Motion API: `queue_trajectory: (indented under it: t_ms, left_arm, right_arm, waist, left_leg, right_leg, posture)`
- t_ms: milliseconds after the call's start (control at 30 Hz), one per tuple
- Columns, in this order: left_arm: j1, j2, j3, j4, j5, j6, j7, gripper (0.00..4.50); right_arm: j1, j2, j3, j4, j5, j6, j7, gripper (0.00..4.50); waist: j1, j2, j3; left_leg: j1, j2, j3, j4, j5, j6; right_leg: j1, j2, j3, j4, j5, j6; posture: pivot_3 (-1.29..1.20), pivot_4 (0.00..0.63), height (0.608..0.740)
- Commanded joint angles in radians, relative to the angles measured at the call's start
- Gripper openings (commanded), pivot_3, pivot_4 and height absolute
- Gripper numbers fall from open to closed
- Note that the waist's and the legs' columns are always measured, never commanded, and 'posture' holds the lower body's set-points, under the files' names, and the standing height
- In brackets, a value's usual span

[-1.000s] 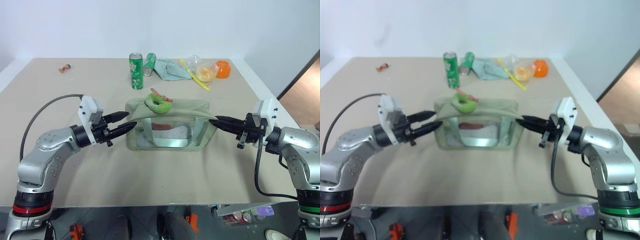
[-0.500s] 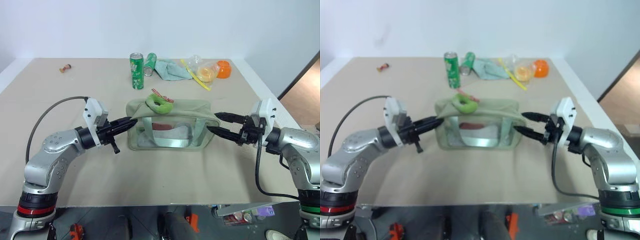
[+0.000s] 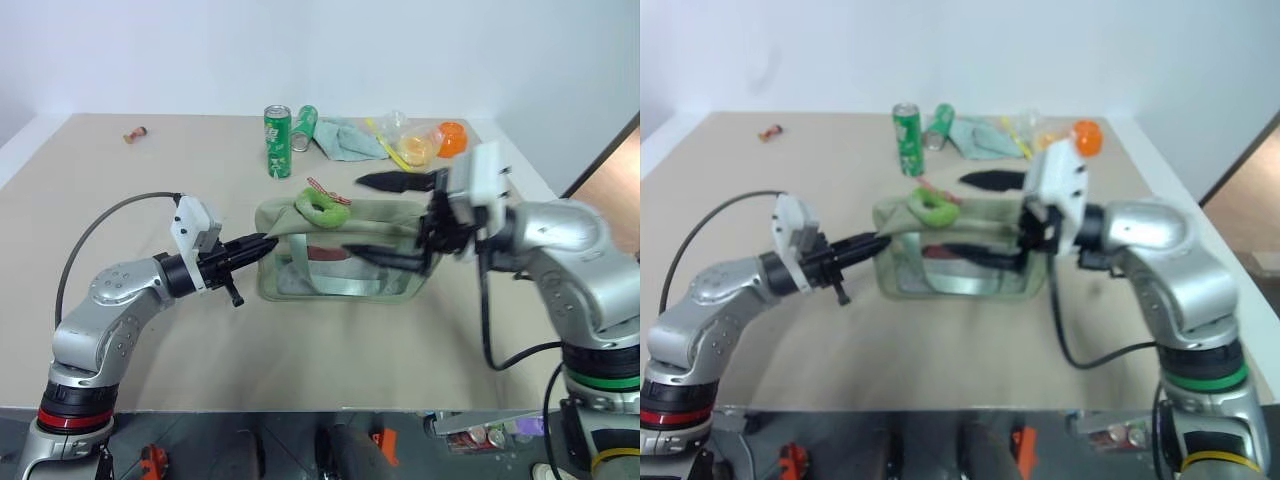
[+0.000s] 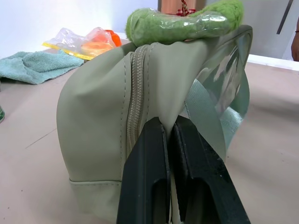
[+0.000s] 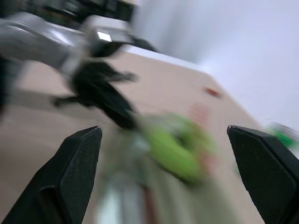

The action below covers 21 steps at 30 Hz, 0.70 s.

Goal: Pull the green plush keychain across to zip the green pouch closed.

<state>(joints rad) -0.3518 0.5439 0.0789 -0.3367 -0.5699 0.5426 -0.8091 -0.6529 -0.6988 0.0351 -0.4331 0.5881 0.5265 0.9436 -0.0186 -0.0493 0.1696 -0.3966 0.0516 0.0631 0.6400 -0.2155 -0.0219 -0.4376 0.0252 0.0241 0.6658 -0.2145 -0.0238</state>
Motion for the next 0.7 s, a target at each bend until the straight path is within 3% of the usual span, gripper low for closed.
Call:
queue_trajectory:
  t_ms: [33,467,600,700]
  left_arm:
    - [-0.003,-0.001,-0.009,-0.029,-0.005,0.001,0.011,0.0]
    - [0.008,-0.015,-0.02,-0.042,-0.001,-0.001,0.032,0.0]
    - [0.019,-0.013,-0.019,-0.046,0.0,-0.002,0.035,0.0]
    - [0.02,-0.012,-0.019,-0.048,0.0,-0.001,0.039,0.0]
  right_arm:
    - [-0.049,0.03,0.006,-0.014,-0.01,-0.005,-0.032,4.45]
    - [-0.054,0.054,0.073,0.135,-0.159,-0.129,0.032,4.45]
    - [-0.057,0.058,0.074,0.149,-0.172,-0.131,0.037,3.33]
    - [-0.052,0.058,0.077,0.157,-0.181,-0.136,0.043,2.22]
  waist:
    - [-0.001,0.0,0.0]
    - [-0.002,0.0,0.0]
    - [-0.002,0.0,0.0]
    - [-0.002,0.0,0.0]
  left_leg:
    - [0.0,0.0,0.0,0.0,0.0,0.0]
    - [0.0,-0.003,0.0,0.0,0.0,0.001]
    - [0.0,-0.003,0.0,0.0,0.0,0.001]
    - [0.0,-0.003,-0.001,0.0,0.0,0.0]
  right_leg:
    - [0.0,-0.001,0.001,0.0,0.0,0.001]
    - [0.0,-0.004,0.0,0.0,0.0,0.002]
    - [0.0,-0.004,0.0,0.0,0.0,0.002]
    - [0.0,-0.004,0.0,0.0,0.0,0.002]
  posture:
    - [0.0,0.15,0.74]
    - [0.0,0.15,0.74]
    - [0.0,0.15,0.74]
    - [0.0,0.15,0.74]
